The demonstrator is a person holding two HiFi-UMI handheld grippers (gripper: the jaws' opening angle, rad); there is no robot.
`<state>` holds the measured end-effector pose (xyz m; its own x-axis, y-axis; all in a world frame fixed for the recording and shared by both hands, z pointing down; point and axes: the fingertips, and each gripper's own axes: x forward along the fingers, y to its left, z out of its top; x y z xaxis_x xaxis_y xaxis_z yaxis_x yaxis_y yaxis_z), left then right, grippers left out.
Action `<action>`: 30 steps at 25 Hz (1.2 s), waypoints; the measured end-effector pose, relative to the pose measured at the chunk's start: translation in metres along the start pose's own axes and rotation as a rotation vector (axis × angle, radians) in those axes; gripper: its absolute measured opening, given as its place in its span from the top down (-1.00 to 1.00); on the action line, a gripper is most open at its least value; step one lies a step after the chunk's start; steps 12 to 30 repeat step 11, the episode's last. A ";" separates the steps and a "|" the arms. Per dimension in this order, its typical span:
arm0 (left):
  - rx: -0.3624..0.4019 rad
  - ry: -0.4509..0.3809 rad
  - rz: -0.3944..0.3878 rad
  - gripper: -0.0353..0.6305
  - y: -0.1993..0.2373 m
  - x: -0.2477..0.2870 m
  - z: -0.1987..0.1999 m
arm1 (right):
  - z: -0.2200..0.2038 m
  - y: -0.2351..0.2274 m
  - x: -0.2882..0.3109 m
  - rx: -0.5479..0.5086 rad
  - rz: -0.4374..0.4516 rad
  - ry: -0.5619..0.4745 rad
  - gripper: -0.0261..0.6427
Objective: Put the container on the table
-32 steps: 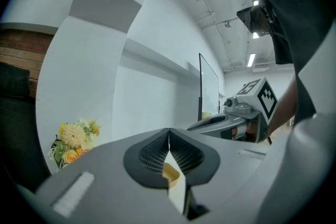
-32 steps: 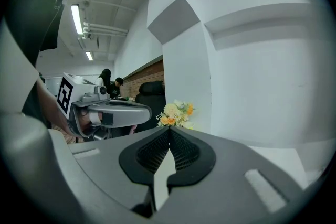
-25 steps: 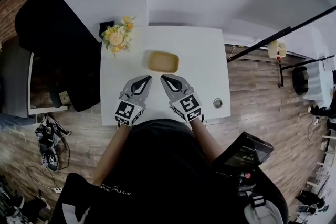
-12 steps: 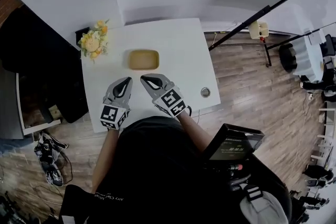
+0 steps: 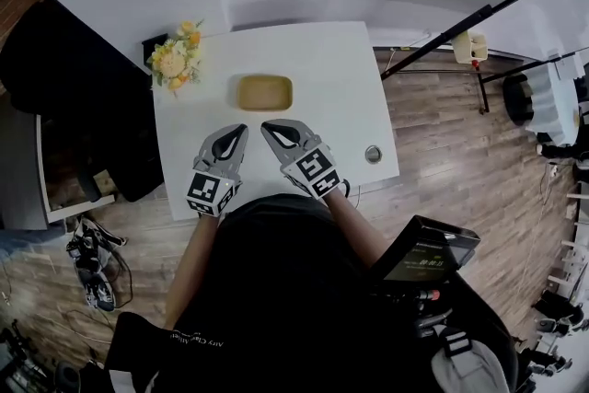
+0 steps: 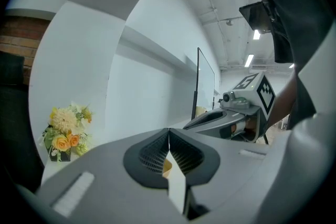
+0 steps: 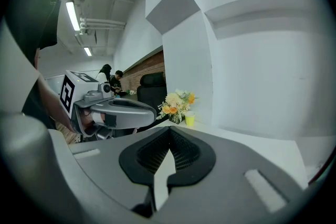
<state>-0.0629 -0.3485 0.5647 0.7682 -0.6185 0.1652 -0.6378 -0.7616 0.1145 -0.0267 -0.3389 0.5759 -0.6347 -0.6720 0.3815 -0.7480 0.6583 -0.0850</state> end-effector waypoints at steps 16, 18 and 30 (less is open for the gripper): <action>0.009 -0.019 -0.031 0.88 -0.005 0.010 0.004 | -0.010 -0.006 0.003 -0.017 0.013 0.044 0.89; 0.009 -0.019 -0.031 0.88 -0.005 0.010 0.004 | -0.010 -0.006 0.003 -0.017 0.013 0.044 0.89; 0.009 -0.019 -0.031 0.88 -0.005 0.010 0.004 | -0.010 -0.006 0.003 -0.017 0.013 0.044 0.89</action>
